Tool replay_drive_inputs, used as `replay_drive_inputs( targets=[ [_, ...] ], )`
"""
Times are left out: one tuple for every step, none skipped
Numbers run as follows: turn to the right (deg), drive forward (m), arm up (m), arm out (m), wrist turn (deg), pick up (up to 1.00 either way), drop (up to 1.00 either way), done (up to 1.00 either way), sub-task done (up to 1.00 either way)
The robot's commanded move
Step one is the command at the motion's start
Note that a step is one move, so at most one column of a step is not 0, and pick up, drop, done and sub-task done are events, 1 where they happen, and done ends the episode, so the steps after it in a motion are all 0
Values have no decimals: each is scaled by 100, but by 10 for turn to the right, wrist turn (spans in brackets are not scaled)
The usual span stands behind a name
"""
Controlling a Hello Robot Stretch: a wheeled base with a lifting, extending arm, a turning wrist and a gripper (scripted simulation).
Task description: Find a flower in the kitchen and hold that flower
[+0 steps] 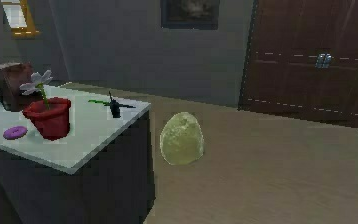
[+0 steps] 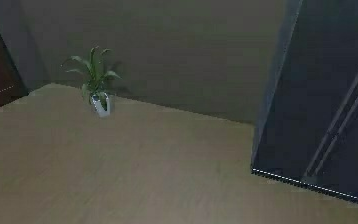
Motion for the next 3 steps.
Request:
replay_drive_inputs(
  targets=[
    [-150, 0, 0, 0, 0, 0, 0, 0, 0],
    [0, 10, 0, 0, 0, 0, 0, 0, 0],
    [-450, 0, 0, 0, 0, 0, 0, 0, 0]
  ],
)
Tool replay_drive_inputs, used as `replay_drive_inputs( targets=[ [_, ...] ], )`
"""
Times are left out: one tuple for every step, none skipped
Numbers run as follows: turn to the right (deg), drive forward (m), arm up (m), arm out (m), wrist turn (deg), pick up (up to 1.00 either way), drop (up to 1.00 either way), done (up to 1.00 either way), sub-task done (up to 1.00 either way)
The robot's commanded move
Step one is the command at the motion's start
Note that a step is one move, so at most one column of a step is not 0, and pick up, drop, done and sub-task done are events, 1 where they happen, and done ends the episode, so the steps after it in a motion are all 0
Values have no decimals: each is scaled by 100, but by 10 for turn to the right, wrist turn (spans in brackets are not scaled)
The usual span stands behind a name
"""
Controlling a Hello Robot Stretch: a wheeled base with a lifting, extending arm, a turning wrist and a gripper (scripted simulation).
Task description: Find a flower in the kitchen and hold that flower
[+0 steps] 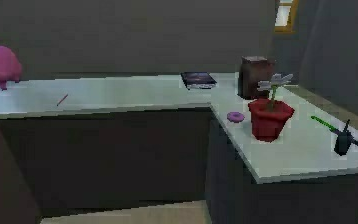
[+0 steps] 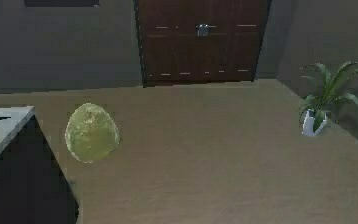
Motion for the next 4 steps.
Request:
replay_drive_inputs(
  targets=[
    [-450, 0, 0, 0, 0, 0, 0, 0, 0],
    [-180, 0, 0, 0, 0, 0, 0, 0, 0],
    [0, 0, 50, 0, 0, 0, 0, 0, 0],
    [0, 0, 38, 0, 0, 0, 0, 0, 0]
  ],
)
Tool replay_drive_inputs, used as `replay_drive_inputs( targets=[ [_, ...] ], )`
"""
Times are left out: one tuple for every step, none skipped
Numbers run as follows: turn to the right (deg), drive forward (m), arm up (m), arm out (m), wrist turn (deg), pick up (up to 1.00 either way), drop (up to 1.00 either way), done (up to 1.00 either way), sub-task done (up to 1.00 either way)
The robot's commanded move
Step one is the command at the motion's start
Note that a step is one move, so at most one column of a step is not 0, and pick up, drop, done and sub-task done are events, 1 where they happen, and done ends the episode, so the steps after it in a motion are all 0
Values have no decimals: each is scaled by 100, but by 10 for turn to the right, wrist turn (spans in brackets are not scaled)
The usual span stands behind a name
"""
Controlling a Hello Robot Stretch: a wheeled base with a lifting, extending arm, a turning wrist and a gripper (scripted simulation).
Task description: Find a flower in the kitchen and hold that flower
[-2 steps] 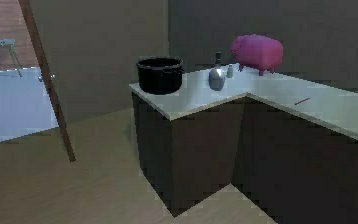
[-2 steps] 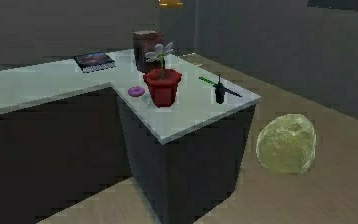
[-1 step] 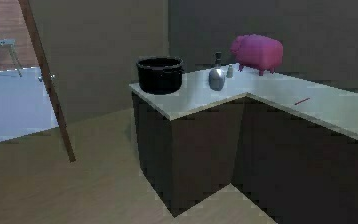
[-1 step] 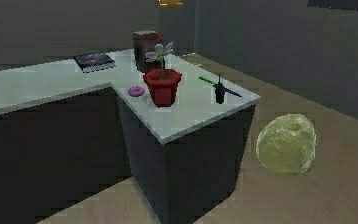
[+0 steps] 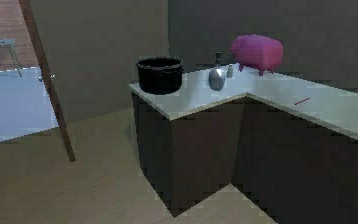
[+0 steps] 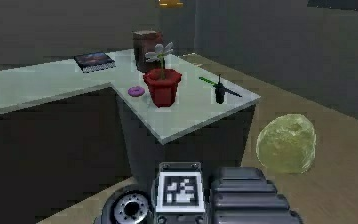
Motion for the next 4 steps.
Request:
replay_drive_inputs(
  targets=[
    [0, 0, 0, 50, 0, 0, 0, 0, 0],
    [0, 0, 0, 0, 450, 0, 0, 0, 0],
    [0, 0, 0, 0, 450, 0, 0, 0, 0],
    [0, 0, 0, 0, 450, 0, 0, 0, 0]
  ],
)
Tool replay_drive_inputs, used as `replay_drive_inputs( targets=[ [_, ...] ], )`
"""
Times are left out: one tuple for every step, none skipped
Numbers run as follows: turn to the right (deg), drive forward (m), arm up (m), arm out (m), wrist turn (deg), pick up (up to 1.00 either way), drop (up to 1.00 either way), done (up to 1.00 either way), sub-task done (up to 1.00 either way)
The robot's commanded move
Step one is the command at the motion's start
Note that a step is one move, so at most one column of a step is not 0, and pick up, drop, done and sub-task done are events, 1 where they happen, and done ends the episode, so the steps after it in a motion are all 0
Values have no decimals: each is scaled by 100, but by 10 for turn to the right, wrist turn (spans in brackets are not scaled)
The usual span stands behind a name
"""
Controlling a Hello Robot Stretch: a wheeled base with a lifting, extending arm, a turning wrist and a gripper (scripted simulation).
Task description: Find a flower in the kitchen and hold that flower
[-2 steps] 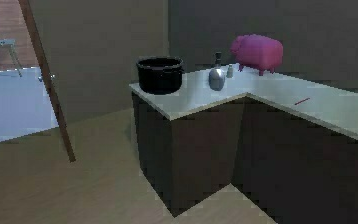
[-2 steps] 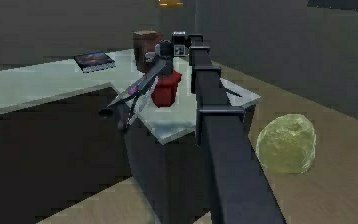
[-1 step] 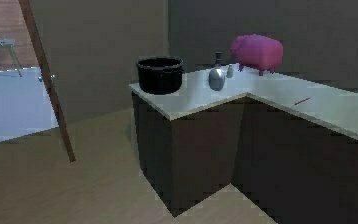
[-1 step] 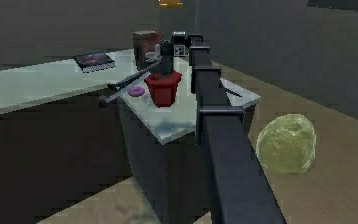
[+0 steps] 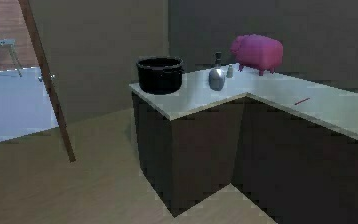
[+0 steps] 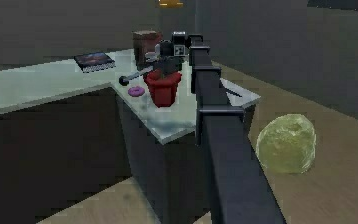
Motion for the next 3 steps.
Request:
replay_drive_inputs(
  targets=[
    [0, 0, 0, 0, 240, 0, 0, 0, 0],
    [0, 0, 0, 0, 0, 100, 0, 0, 0],
    [0, 0, 0, 0, 0, 0, 0, 100, 0]
  ],
)
